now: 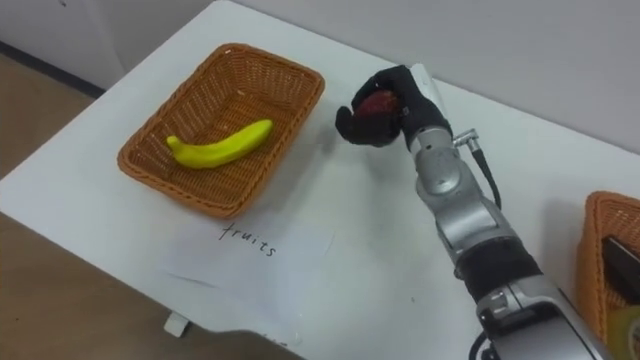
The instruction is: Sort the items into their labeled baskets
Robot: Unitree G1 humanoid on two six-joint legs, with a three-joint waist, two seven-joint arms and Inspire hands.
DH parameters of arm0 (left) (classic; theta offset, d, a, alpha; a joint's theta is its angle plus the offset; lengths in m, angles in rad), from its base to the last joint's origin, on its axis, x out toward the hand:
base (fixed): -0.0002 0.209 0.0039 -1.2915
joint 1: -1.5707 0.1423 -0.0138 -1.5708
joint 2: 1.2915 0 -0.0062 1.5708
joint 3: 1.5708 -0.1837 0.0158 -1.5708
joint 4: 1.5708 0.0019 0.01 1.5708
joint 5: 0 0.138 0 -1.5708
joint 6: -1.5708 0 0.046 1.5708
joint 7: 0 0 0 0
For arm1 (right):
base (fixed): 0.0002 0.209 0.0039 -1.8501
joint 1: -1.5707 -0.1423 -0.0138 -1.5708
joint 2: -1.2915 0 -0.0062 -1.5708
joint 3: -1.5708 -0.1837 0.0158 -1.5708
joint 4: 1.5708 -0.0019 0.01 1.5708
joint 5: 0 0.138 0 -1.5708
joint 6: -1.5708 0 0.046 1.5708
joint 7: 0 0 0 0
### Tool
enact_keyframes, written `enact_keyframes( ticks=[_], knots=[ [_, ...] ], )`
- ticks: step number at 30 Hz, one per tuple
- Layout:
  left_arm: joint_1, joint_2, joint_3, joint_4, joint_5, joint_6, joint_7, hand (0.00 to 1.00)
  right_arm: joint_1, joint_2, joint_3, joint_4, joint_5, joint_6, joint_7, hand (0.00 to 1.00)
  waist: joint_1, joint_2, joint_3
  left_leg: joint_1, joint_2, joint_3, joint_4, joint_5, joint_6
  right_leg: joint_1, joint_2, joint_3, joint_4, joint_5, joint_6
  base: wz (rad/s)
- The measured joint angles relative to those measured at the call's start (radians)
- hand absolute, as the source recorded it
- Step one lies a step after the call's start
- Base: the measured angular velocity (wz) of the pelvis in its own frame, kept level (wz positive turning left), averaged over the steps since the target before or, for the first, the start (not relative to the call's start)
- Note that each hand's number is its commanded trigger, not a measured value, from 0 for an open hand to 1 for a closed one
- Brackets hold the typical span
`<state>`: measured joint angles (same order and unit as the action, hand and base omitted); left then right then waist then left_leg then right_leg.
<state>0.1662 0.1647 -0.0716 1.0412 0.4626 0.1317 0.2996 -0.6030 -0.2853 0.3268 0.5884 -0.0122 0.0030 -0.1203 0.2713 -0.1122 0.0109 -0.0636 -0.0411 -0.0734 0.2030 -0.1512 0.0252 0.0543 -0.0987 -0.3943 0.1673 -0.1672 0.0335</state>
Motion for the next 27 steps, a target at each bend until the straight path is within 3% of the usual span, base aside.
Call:
enact_keyframes(
  ticks=[10,25,27],
  knots=[
    [0.071,-0.003,0.016,-0.027,0.001,0.0,-0.007,0.0,0.0,0.003,-0.005,-0.128,0.014,-0.001,-0.001,1.0,-0.019,0.009,-0.0066,0.046,0.001,0.003,-0.009,0.002,0.001,0.05,-0.001,-0.004,0.002,0.0,0.0,0.0],
    [0.078,-0.013,0.06,-0.039,0.011,-0.002,-0.029,0.0,0.0,0.011,-0.005,-0.258,0.006,-0.001,-0.039,1.0,-0.012,-0.004,-0.006,0.069,-0.004,-0.012,-0.018,0.003,0.002,0.075,-0.004,-0.019,0.001,-0.001,0.001,0.02],
    [0.079,-0.015,0.06,-0.037,0.011,-0.002,-0.03,0.0,0.0,0.012,-0.005,-0.261,0.006,-0.002,-0.042,1.0,0.008,-0.005,-0.0049,0.074,-0.004,-0.013,-0.019,0.003,0.002,0.076,-0.005,-0.02,0.002,-0.001,0.001,0.0]
  ],
)
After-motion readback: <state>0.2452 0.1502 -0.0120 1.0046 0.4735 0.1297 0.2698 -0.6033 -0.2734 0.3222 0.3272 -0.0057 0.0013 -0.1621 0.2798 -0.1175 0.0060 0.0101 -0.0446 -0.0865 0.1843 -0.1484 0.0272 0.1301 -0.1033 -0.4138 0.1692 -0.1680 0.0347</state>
